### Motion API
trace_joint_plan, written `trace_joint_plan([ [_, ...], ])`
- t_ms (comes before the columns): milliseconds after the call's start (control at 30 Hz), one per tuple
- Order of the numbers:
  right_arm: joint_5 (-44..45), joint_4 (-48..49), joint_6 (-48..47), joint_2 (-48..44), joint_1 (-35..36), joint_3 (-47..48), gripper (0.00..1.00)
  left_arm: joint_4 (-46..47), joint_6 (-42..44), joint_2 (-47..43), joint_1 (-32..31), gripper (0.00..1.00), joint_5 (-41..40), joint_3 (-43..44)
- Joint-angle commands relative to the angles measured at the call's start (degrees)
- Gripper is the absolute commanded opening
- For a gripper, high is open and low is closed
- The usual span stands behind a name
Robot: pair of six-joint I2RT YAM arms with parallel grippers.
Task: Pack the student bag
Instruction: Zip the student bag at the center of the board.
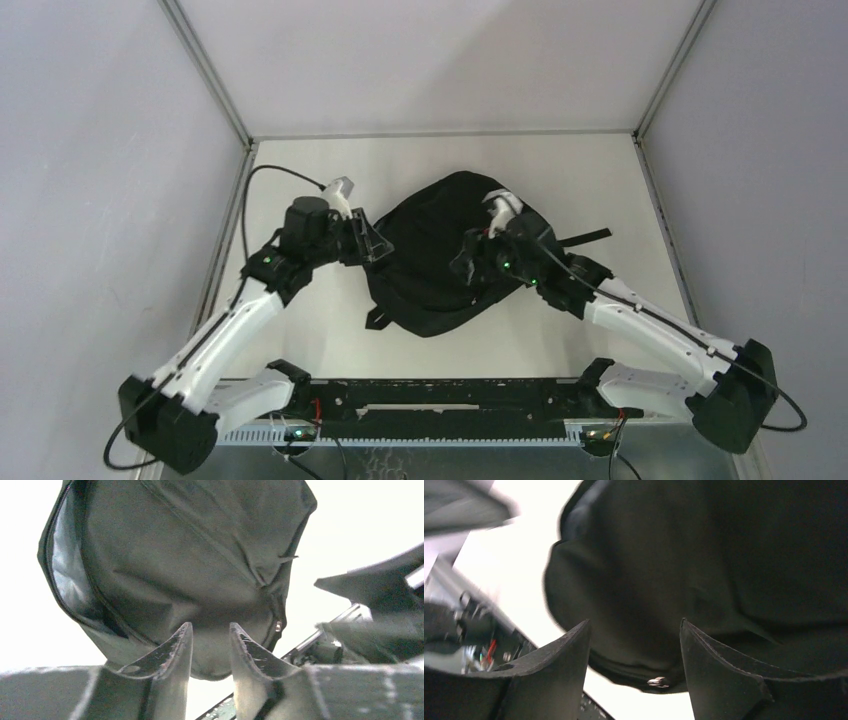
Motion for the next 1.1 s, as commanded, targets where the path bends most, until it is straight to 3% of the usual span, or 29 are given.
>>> trace_joint_plan([
  [0, 6.55, 0.18, 11.10, -2.14, -7.82, -4.72, 0.71, -7.86, 3.97, -7.52, 0.22, 0.48, -2.69, -1.06],
  [67, 5.16, -0.53, 13.84, -2.14, -11.08, -5.86, 0.67, -11.44, 4.76, -9.22, 0.22, 0.63, -3.45, -0.77],
  [133, 5.39, -1.77, 15.79, -1.80, -12.49, -6.09, 0.63, -12.92, 5.08, -10.43, 0.20, 0.68, -3.40, -0.68],
  [200, 7.17, -3.03, 17.59, -1.37, -12.66, -6.09, 0.61, -11.46, 4.61, -10.64, -0.22, 0.67, -1.49, -0.30],
  [300, 9.55, -4.93, 20.59, -1.71, -13.94, -6.28, 0.60, -8.61, 4.67, -7.62, -6.64, 0.65, -4.79, 2.99],
  [433, 11.16, -6.27, 23.53, -6.48, -18.70, -8.89, 0.61, -7.73, 5.76, 3.22, -17.21, 0.61, -10.31, 11.11],
  [600, 13.50, -9.61, 24.33, -14.62, -25.45, -12.04, 0.63, -7.61, 5.10, 19.73, -25.02, 0.62, -14.44, 21.93],
  [800, 12.02, -11.83, 22.91, -18.74, -31.59, -12.93, 0.64, -11.02, 3.78, 35.77, -29.39, 0.64, -17.23, 35.28],
  [1067, 9.13, -11.85, 21.46, -17.55, -32.24, -13.71, 0.65, -10.81, -0.62, 42.41, -29.84, 0.57, -15.38, 37.28],
])
